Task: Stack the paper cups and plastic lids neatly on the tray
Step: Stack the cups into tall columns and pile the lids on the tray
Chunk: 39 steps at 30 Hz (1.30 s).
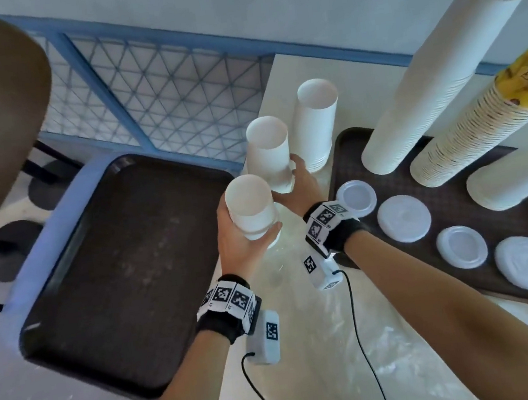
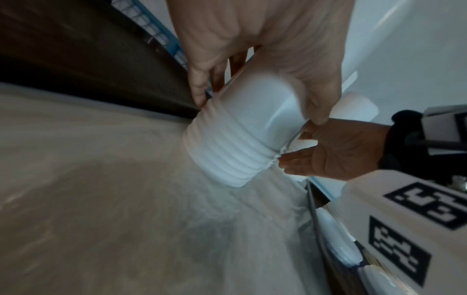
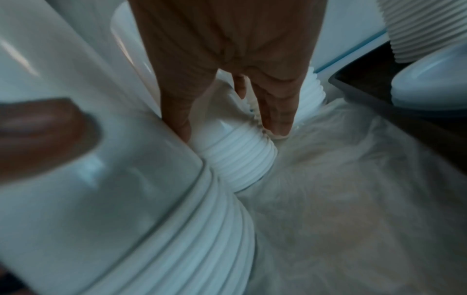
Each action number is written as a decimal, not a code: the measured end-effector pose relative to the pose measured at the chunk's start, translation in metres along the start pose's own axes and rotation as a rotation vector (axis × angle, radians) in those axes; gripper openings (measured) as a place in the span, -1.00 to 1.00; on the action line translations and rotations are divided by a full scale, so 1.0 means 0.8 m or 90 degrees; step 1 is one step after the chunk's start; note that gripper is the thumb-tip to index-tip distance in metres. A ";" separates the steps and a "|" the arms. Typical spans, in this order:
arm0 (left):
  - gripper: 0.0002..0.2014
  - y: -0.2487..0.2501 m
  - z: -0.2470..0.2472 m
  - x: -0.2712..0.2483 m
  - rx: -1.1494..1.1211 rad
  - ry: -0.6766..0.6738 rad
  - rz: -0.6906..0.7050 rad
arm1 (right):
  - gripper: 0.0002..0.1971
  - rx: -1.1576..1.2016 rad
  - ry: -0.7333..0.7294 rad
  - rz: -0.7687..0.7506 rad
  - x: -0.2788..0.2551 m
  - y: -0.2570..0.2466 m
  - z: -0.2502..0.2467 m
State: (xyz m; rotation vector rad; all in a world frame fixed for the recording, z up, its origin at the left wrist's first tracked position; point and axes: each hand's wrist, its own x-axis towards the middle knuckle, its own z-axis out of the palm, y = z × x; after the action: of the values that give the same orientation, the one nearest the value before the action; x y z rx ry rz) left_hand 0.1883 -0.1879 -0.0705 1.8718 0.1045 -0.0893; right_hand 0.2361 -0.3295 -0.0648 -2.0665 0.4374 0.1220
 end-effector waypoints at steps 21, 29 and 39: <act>-0.07 -0.045 0.001 0.010 0.077 -0.029 -0.022 | -0.15 0.050 0.045 0.031 0.025 0.007 0.027; -0.04 -0.039 -0.020 -0.007 0.096 -0.075 0.038 | -0.13 0.026 0.073 0.008 -0.021 0.004 -0.013; -0.19 0.097 0.044 -0.069 -0.022 -0.278 0.184 | -0.08 0.134 0.301 0.070 -0.201 0.045 -0.193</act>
State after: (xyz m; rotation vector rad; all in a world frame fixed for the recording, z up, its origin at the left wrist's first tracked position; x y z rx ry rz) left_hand 0.1425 -0.2461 -0.0012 1.7737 -0.4606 -0.2901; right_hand 0.0594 -0.4360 0.0274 -1.8543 0.8159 -0.3424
